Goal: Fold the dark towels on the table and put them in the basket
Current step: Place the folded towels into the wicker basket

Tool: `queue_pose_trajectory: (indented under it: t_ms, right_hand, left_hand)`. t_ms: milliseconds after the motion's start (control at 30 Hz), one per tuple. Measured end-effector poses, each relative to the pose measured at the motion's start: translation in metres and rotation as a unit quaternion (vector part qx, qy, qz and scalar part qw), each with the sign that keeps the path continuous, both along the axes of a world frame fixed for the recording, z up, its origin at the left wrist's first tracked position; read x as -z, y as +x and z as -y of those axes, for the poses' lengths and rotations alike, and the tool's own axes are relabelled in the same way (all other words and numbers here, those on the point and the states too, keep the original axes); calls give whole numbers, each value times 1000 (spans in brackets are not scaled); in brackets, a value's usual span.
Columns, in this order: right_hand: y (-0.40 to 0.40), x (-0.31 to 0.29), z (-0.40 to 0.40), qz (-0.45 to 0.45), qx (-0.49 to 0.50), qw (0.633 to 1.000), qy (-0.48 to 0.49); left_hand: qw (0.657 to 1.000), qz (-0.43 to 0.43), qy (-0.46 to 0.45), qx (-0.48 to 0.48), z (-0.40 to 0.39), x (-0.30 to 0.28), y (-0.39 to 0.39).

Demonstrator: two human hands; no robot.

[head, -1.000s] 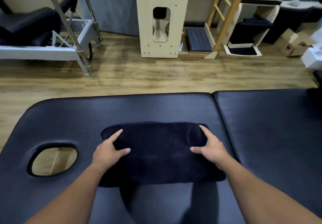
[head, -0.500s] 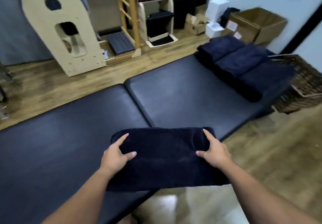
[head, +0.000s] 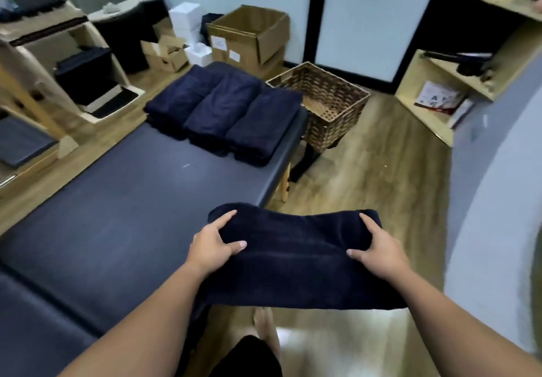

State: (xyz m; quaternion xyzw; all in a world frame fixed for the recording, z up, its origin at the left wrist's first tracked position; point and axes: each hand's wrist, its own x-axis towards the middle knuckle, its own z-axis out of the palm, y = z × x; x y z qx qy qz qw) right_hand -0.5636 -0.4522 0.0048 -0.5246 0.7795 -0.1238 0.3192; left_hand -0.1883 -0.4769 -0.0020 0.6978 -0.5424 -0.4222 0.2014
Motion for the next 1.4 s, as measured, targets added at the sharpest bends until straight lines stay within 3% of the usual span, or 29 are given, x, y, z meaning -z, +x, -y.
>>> queue_pose_trajectory:
  t_ms: [300, 500, 767, 1067, 1267, 1400]
  right_hand:
    - [-113, -22, 87, -21, 147, 989, -5]
    - [-175, -31, 161, -23, 214, 977, 5]
    - [-251, -23, 325, 19, 216, 976, -24]
    - [-260, -27, 520, 78, 209, 975, -24]
    - [-201, -1, 646, 114, 220, 969, -19]
    - [-160, 31, 725, 118, 236, 965, 5]
  left_hand:
    - [986, -32, -7, 162, 206, -4, -141]
    - [967, 7, -48, 251, 326, -28, -230]
    - [970, 56, -48, 233, 493, -33, -308]
    - [980, 110, -16, 166, 671, -49, -322]
    - [954, 196, -32, 226, 820, -43, -285]
    - [948, 201, -33, 243, 900, -16, -260]
